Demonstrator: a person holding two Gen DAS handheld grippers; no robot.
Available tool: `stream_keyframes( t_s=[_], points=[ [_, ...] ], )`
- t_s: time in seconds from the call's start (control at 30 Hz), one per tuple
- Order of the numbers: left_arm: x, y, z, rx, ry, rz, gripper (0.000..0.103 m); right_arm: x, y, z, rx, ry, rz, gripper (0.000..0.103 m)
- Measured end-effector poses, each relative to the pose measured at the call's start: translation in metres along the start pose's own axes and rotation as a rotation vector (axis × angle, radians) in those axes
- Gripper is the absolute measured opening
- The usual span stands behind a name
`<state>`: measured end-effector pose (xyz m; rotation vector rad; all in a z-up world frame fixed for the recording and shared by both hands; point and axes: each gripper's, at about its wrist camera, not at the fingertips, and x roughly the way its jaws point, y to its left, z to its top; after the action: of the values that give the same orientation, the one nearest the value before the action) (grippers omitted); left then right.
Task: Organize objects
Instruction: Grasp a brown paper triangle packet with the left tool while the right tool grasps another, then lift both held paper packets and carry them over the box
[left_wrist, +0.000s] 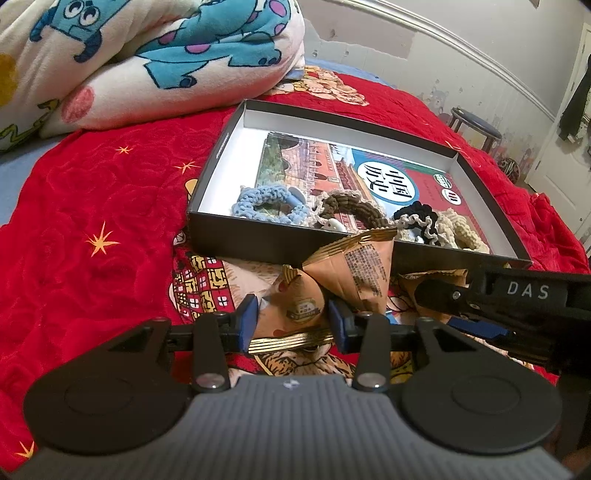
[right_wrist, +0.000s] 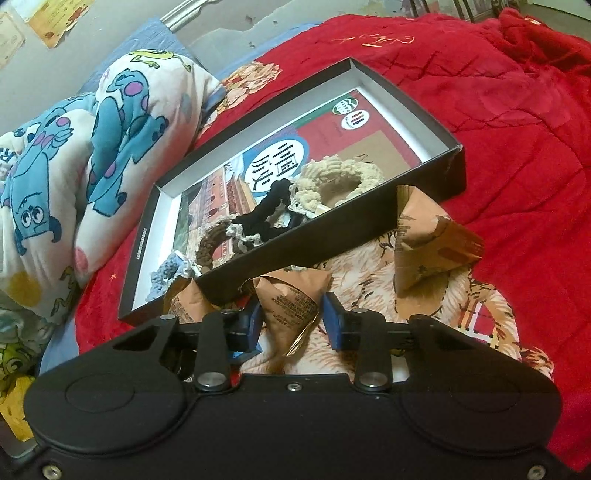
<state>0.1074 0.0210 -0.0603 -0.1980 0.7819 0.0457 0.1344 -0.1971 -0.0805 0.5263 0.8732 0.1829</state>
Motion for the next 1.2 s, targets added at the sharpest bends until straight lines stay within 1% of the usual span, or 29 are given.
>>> stream_keyframes(
  t_s=[0.4,0.5,0.63,0.83,1.0,1.13,1.2],
  points=[
    [-0.005,0.000,0.002,0.002,-0.006,0.027,0.045,-0.005,0.002,0.000,0.001,-0.010,0.029,0.032],
    [-0.008,-0.002,0.003,0.019,-0.017,0.034,0.044,-0.006,0.001,0.001,0.009,-0.010,0.038,0.032],
    [-0.014,-0.003,0.002,0.013,-0.021,0.023,0.044,-0.012,-0.001,0.002,0.030,-0.016,0.057,0.032],
    [-0.024,-0.004,0.001,0.033,-0.040,0.026,0.044,-0.018,-0.005,0.004,0.063,-0.011,0.092,0.032],
    [-0.033,-0.003,0.002,0.028,-0.056,0.014,0.044,-0.027,-0.006,0.005,0.071,-0.028,0.111,0.032],
    [-0.041,-0.004,0.004,0.063,-0.075,0.041,0.044,-0.036,-0.007,0.008,0.075,-0.048,0.129,0.032],
    [-0.045,-0.003,0.006,0.061,-0.081,0.047,0.043,-0.040,-0.007,0.009,0.078,-0.050,0.142,0.032]
  ],
)
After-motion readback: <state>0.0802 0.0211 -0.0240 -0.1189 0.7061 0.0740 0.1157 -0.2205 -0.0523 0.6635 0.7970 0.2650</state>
